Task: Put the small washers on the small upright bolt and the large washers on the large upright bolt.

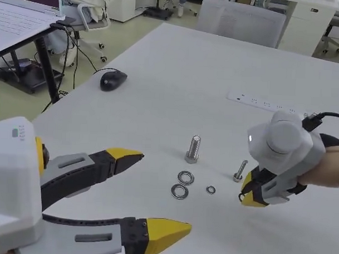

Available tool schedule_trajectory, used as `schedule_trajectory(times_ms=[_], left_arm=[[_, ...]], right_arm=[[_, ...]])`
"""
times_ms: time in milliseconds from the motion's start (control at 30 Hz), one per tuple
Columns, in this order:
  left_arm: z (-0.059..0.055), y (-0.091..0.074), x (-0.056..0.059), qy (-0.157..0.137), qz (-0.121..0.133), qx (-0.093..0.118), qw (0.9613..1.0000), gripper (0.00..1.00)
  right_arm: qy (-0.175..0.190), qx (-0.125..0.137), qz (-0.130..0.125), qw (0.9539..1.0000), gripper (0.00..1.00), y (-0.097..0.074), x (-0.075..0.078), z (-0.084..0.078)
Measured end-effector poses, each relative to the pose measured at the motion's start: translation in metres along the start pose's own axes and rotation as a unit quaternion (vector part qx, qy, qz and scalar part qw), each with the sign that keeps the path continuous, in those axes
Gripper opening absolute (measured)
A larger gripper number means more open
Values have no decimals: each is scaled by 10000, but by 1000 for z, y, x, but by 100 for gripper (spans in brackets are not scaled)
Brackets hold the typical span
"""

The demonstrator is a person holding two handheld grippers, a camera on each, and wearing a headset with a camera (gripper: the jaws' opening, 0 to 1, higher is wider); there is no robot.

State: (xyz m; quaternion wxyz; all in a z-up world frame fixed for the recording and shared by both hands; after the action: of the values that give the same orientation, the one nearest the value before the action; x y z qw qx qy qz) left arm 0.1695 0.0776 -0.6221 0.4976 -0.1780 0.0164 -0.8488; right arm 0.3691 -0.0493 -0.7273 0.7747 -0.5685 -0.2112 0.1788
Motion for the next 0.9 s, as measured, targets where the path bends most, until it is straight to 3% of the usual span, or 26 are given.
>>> schedule_trajectory(times_ms=[267,633,900], left_arm=[[-2,1,2,-16,-24,-10,10000,68],[-5,2,1,-55,-4,-18,10000,68],[-3,4,-2,-68,9,-5,10000,68]], right_arm=[[53,-64,-215,9997,12,-18,21,-8],[48,-126,-476,9988,12,-39,52,-5],[34,-164,-404,9990,12,-33,66,-1]])
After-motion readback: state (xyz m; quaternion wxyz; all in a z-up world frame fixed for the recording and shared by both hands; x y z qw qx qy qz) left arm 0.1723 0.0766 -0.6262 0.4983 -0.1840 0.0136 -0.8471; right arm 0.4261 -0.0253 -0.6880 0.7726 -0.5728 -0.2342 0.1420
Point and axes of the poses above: the centre of the closed fingertips' face, and the gripper's own axes: y roughly forward along the fingers, x roughly to its right, z roughly out of its top, the point moved 5 cm from there along -y, roughly backward along the fingers, and after that the axes turned 9 degrees about -y, right-handed, at the moved point
